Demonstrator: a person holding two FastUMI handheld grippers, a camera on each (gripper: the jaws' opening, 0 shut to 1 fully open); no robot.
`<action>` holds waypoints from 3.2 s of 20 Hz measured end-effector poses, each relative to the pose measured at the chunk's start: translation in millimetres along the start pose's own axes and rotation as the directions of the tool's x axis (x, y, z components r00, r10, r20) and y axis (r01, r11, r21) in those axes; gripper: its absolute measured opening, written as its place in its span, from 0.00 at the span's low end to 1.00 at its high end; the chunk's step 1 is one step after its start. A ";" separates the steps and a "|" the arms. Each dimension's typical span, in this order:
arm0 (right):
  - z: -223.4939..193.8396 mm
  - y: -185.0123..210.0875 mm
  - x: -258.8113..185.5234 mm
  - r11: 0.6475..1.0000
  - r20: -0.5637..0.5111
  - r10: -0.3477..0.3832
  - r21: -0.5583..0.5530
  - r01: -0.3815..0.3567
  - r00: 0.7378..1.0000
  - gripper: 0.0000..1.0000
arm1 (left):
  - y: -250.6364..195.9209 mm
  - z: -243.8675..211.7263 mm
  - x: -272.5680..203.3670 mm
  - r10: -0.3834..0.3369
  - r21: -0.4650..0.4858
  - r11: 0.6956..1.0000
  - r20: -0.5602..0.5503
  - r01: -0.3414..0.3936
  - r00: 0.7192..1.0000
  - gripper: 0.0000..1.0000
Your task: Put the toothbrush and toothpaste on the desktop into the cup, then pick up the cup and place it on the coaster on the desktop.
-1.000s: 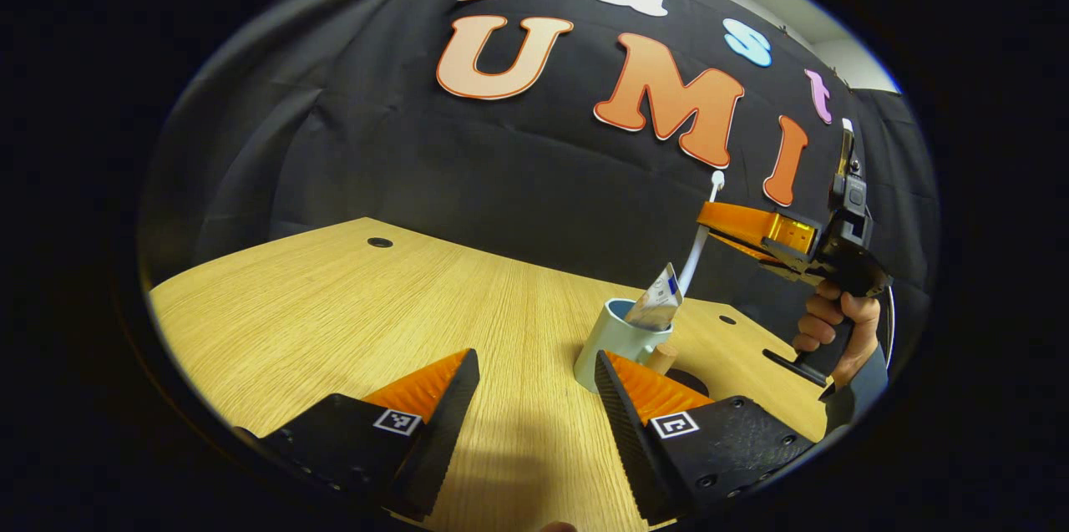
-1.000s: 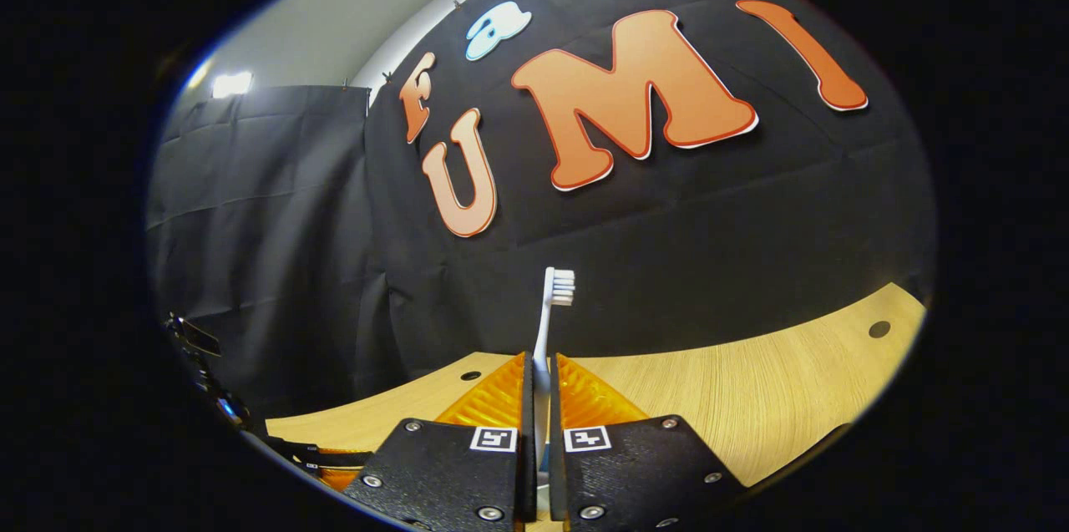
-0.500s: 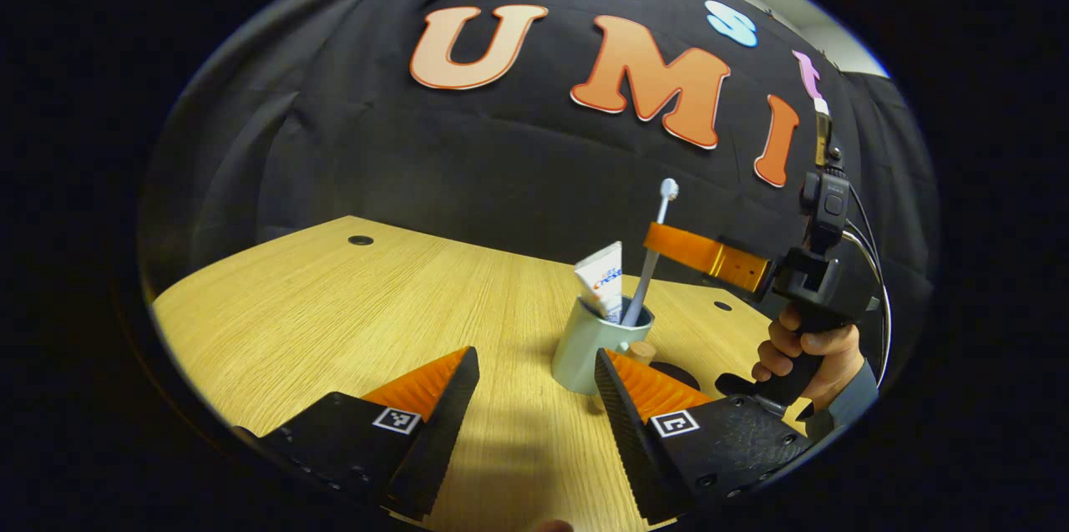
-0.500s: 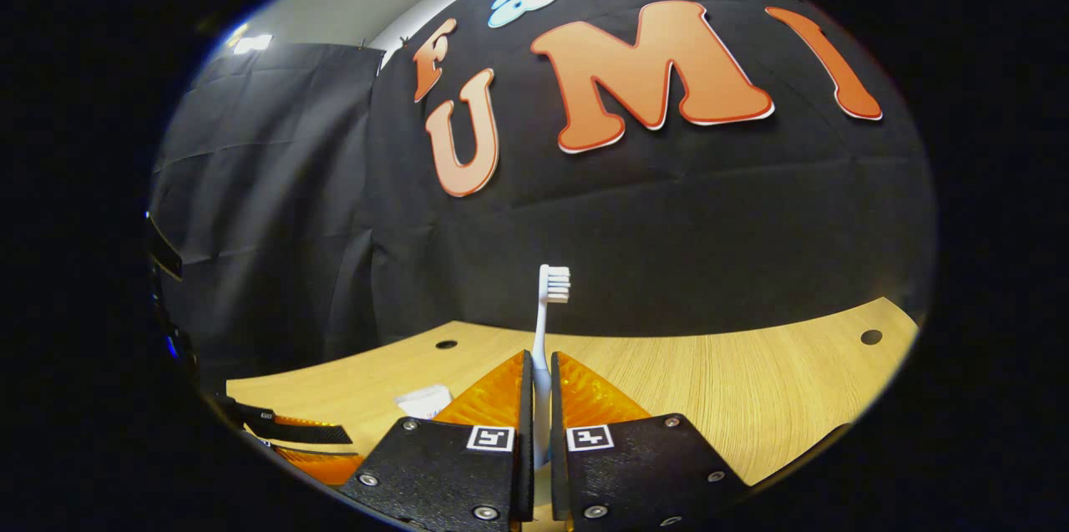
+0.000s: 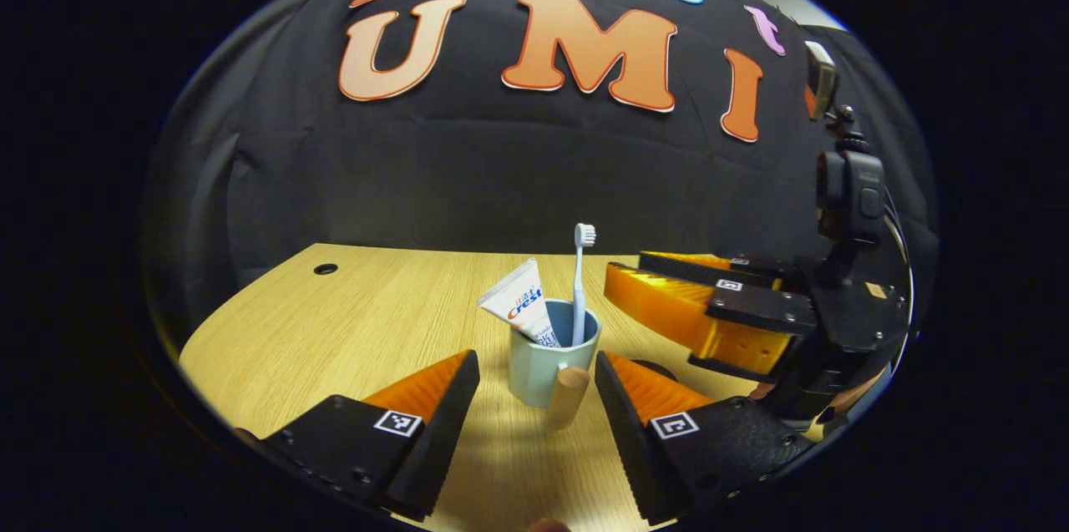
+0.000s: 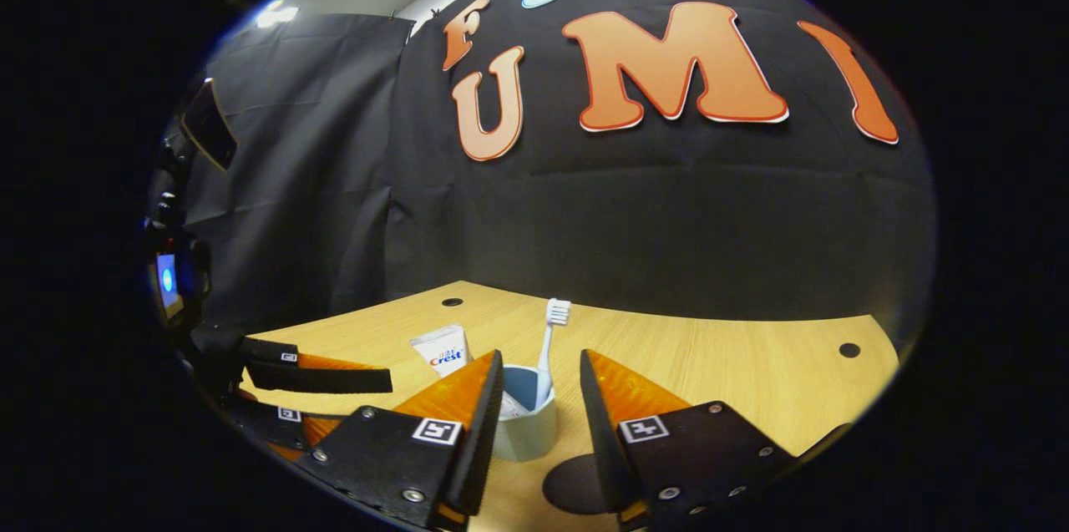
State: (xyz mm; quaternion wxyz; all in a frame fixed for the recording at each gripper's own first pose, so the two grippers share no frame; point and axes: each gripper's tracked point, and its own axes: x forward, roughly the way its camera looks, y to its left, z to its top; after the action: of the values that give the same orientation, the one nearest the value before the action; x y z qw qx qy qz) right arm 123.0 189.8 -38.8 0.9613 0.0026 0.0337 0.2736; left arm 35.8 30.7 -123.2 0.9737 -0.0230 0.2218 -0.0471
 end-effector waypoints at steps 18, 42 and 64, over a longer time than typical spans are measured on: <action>23.6 -86.2 -124.7 0.985 0.096 -0.167 -0.026 0.171 0.981 0.93 | -19.2 -76.4 64.4 0.073 0.121 0.993 -0.496 -0.014 0.865 0.80; 25.1 -116.4 -172.7 0.964 0.125 -0.261 0.078 0.253 0.957 0.93 | -33.8 -61.3 52.1 0.012 0.076 0.997 -0.373 0.018 0.928 0.19; 2.9 -116.2 -174.9 0.960 0.069 -0.275 0.081 0.269 0.959 0.93 | -69.5 -43.7 120.3 0.000 0.252 0.950 -0.587 0.183 0.810 0.35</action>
State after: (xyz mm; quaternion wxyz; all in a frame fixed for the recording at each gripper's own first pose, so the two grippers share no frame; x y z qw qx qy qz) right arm 36.0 -1.0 -27.5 0.9896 0.0430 0.0050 0.1369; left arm 119.1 -51.7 -209.7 0.8481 0.1280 0.4969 -0.1319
